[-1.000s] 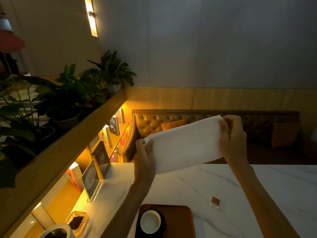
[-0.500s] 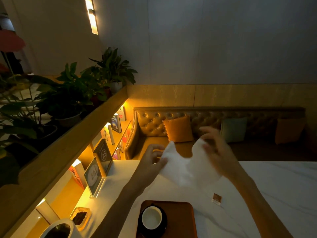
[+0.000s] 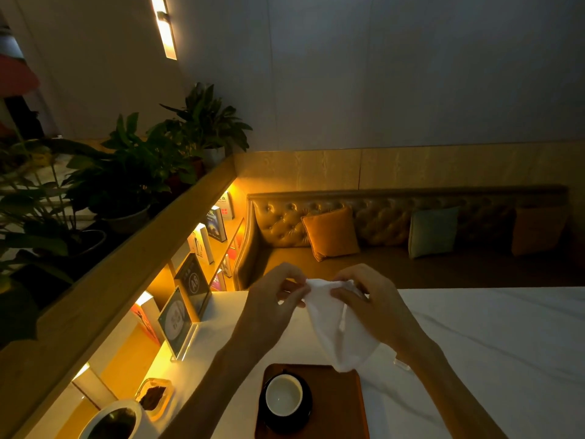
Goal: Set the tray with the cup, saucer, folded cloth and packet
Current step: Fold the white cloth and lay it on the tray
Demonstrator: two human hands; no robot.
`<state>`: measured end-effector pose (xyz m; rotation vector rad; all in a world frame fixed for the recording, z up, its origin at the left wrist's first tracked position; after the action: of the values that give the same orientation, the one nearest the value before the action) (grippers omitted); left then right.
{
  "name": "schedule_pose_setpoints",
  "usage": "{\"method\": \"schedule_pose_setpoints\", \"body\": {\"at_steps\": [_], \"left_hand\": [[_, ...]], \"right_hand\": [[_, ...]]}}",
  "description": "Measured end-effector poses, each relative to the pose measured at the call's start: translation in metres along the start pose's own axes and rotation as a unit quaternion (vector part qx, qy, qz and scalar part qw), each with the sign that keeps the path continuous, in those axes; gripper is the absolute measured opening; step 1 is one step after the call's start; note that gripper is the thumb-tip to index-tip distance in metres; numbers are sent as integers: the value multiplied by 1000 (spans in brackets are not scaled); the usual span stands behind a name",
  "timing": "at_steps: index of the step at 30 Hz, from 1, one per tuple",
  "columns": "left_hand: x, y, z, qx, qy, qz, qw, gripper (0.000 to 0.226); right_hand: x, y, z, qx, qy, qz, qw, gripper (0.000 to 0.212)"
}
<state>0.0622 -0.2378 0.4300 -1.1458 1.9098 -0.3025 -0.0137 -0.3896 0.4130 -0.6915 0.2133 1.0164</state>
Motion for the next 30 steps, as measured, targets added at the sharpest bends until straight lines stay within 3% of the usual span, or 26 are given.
{"method": "schedule_pose_setpoints", "body": {"at_steps": [4, 12, 15, 18, 21, 24, 26, 28, 30], "left_hand": [[0, 0, -3, 47, -30, 17, 998, 13], [11, 5, -8, 122, -89, 54, 987, 21], [15, 3, 4, 33, 8, 86, 996, 20], [28, 8, 12, -64, 132, 194, 970, 18], [38, 15, 21, -98, 37, 287, 952, 19], [25, 9, 26, -71, -91, 204, 972, 14], [15, 6, 21, -40, -79, 150, 985, 20], [11, 7, 18, -42, -35, 149, 987, 23], [19, 9, 22, -100, -31, 204, 973, 47]], "right_hand": [[-3, 3, 11, -20, -45, 20, 999, 6], [-2, 2, 21, -46, -20, 44, 998, 18], [-3, 2, 23, -92, 29, 31, 995, 9], [0, 3, 25, -137, 107, 36, 984, 17], [5, 5, 24, -156, 143, 59, 976, 17], [11, 7, 23, -155, 161, 67, 972, 20], [9, 7, 19, -147, 144, 55, 977, 17], [12, 4, 18, -139, 136, 64, 979, 14], [18, 3, 13, -133, 136, 111, 975, 14]]}}
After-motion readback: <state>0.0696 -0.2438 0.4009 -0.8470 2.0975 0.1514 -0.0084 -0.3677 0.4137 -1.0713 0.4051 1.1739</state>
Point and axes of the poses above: each hand's wrist, its own y-axis away from the middle knuckle, its own x-axis out of the palm, z = x × y, the point moved 8 cm from there along -y, towards the middle knuckle, and after that the axes turned 9 degrees about -y, right-handed, at the moved point
